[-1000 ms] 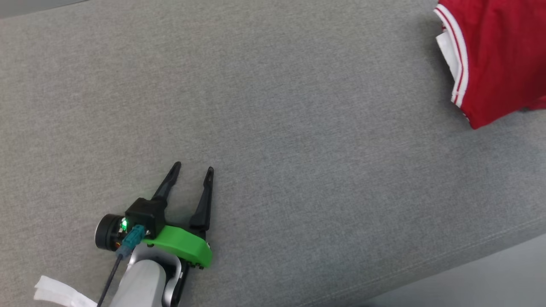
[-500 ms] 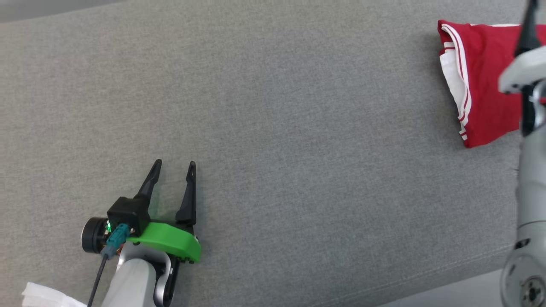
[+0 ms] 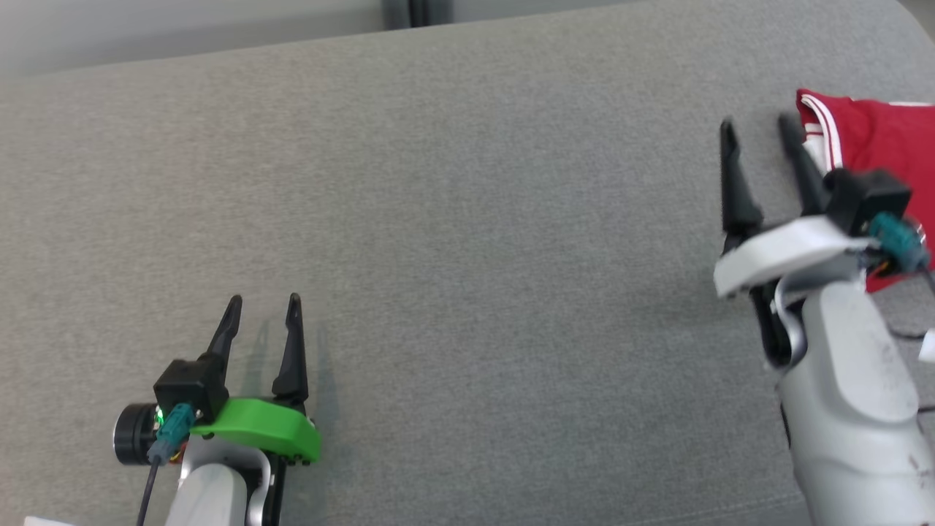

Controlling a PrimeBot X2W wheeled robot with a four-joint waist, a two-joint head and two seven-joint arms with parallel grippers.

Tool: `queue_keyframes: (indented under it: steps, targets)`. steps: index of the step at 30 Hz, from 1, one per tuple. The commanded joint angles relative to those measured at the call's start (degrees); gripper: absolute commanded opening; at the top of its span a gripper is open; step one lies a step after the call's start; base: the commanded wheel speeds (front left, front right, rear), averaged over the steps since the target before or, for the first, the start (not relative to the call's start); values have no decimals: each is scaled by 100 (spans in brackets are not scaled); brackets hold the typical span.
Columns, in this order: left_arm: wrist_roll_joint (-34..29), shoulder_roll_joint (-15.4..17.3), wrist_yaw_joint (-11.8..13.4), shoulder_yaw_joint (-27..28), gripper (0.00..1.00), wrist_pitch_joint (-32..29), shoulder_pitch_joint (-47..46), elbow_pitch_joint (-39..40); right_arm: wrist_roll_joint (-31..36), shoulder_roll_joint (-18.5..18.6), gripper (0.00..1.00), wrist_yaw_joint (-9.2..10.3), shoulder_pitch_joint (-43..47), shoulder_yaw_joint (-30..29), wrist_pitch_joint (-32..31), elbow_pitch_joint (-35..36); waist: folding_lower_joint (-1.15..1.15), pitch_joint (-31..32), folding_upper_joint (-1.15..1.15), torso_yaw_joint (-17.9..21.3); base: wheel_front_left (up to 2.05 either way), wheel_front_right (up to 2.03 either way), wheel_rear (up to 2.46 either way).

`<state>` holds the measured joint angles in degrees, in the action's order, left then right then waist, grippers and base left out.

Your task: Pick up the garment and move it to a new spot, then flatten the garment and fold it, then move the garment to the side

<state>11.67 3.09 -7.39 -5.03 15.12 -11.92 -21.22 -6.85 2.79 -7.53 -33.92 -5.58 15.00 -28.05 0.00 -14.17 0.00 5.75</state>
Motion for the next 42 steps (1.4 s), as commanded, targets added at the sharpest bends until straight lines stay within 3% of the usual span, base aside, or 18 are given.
queue_keyframes:
  steps: [1,10,26,27,31,42]
  targets:
    - [-38,-3,-6,69,100,-2,103,-37,-89,27,100,10,225,94,21,8,0,308,0,-322,0,0,0]
    - [19,-8,156,402,100,-2,588,-47,-344,28,100,10,1503,113,22,247,0,785,0,-657,0,0,0]
    - [296,-9,91,403,100,-2,1260,31,-389,24,100,10,2600,118,22,222,0,1350,0,-715,0,0,0]
    - [270,-21,110,403,0,0,1205,25,-403,2,0,0,2562,111,0,220,0,1333,0,-706,0,0,0]
    - [314,-55,108,396,0,-23,1257,-191,-447,-58,0,-1,2690,97,-34,20,0,1347,0,-708,0,0,0]
    - [1458,-48,90,526,0,-354,1121,-75,-1644,-45,0,0,2666,44,-371,200,0,1354,0,-696,0,0,0]
